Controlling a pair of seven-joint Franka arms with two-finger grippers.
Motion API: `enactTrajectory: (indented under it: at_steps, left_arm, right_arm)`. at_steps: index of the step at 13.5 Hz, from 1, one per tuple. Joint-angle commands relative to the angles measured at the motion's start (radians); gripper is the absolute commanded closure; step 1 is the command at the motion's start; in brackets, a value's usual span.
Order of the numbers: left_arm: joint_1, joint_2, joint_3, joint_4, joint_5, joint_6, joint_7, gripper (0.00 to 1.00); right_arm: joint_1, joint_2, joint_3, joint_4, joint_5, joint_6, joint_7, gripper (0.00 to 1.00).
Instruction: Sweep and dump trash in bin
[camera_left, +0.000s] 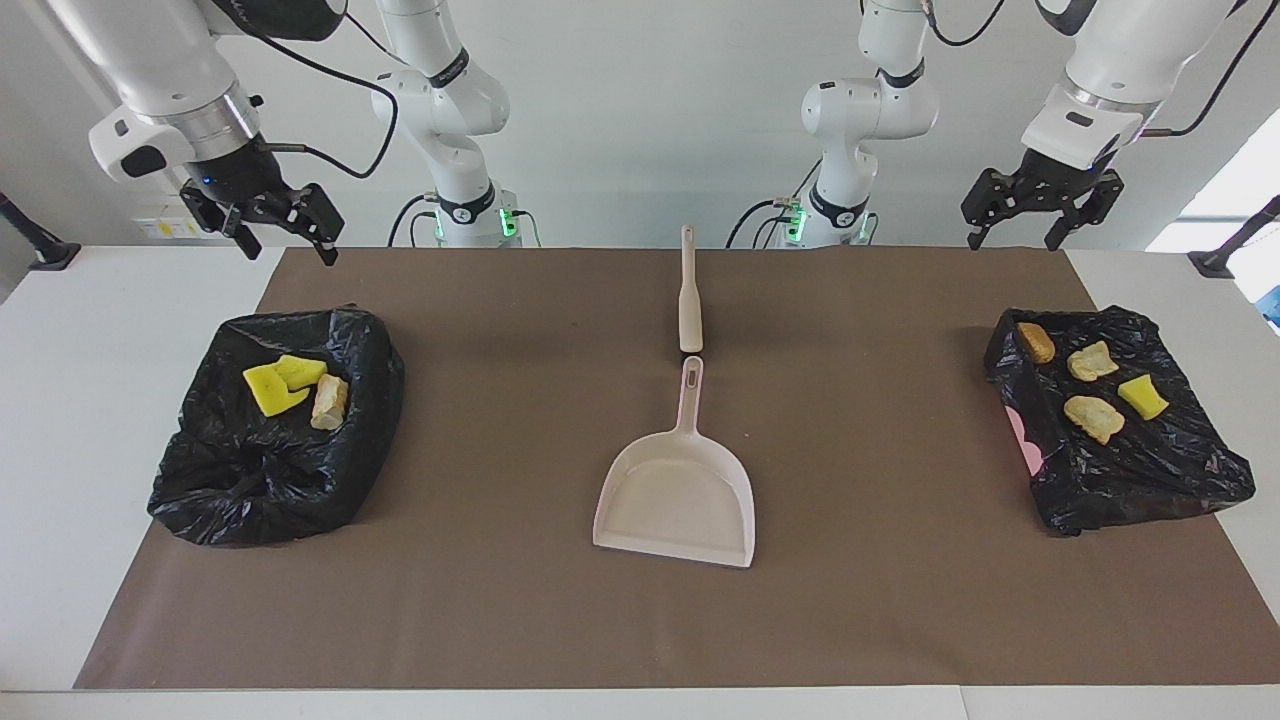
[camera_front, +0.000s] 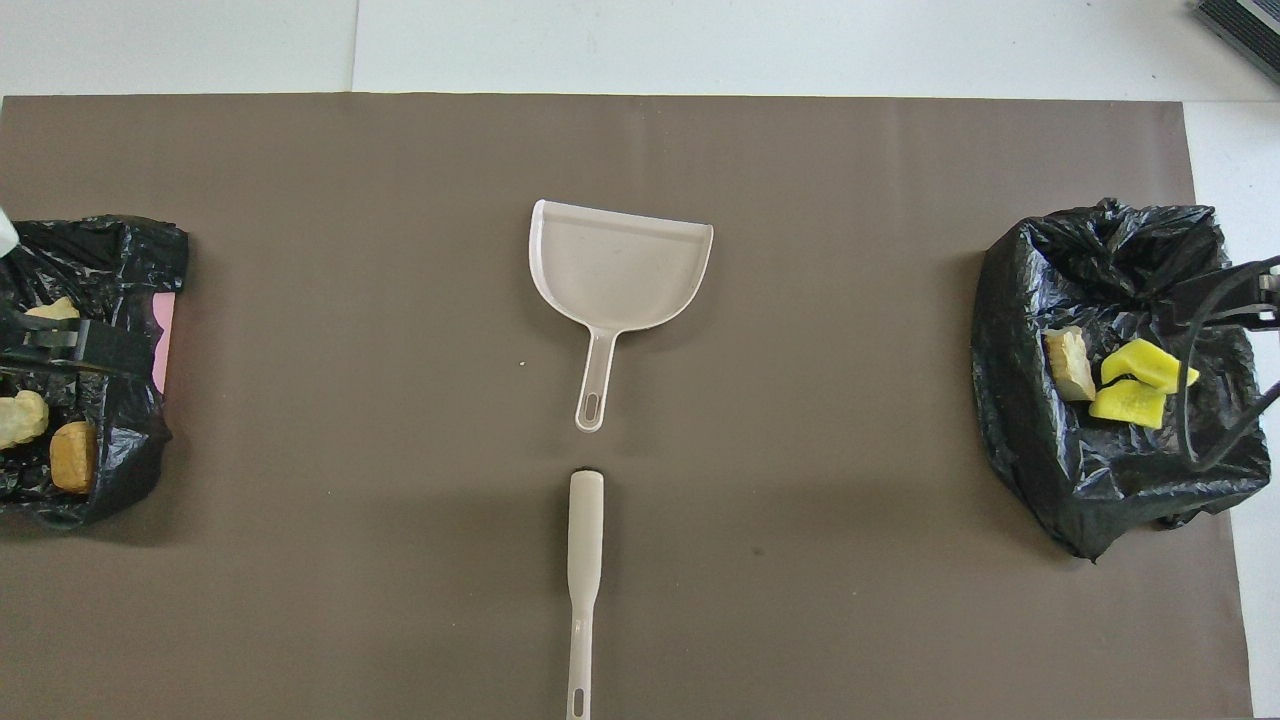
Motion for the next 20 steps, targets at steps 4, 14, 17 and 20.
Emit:
enactTrajectory:
  at_steps: [4,14,17,20]
  left_arm:
    - [0.034,-0.031,-0.004,-0.034,-0.048,0.005,0.003,0.00]
    - [0.031,-0.031,-0.009,-0.011,-0.033,-0.040,0.006,0.00]
    - [0.035,-0.035,-0.015,0.009,-0.035,-0.066,0.002,0.00]
    - [0.037,-0.035,-0.005,0.004,-0.038,-0.063,0.002,0.00]
  right_arm:
    - [-0.002,-0.003,0.004,0.001,0.002,-0.007,0.015,0.00]
    - [-0.002,-0.003,0.004,0.001,0.002,-0.007,0.016,0.00]
    - [-0.002,-0.003,0.004,0.001,0.003,-0.007,0.018,0.00]
    - [-0.002,-0.003,0.004,0.001,0.003,-0.007,0.015,0.00]
